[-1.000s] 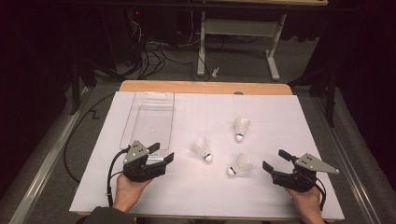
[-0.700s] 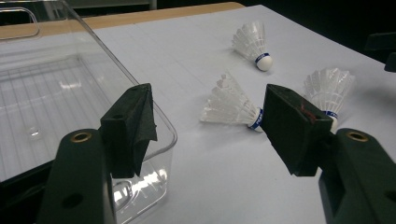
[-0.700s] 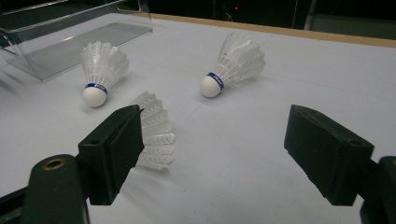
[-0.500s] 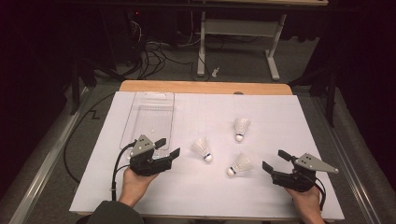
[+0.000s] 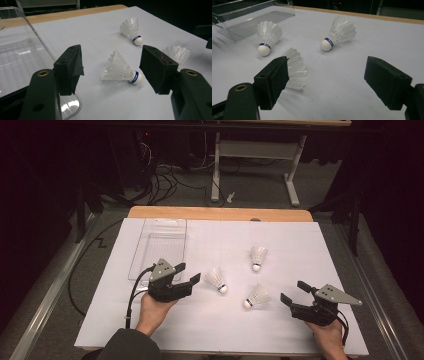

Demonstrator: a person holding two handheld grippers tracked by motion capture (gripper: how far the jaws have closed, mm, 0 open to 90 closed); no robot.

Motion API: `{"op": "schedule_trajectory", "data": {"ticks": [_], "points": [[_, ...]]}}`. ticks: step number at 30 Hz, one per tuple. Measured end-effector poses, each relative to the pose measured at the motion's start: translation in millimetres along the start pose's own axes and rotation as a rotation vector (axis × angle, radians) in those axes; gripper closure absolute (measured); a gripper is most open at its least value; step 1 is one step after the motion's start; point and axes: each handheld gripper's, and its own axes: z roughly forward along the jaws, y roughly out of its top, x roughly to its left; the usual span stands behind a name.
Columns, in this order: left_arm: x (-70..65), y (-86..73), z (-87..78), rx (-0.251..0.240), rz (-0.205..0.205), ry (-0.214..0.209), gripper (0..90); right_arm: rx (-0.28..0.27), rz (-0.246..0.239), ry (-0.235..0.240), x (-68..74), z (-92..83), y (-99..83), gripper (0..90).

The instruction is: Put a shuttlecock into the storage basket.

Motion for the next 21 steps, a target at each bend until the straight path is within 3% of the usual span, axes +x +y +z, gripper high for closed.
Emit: {"op": "schedule_trajectory", "data": {"ticks": [21], "points": [[-7.8, 18.6, 36.8, 0.015, 0.025, -0.009, 35.5, 0.0, -0.004, 0.007, 0.0, -0.6, 0.1, 19.9]]}}
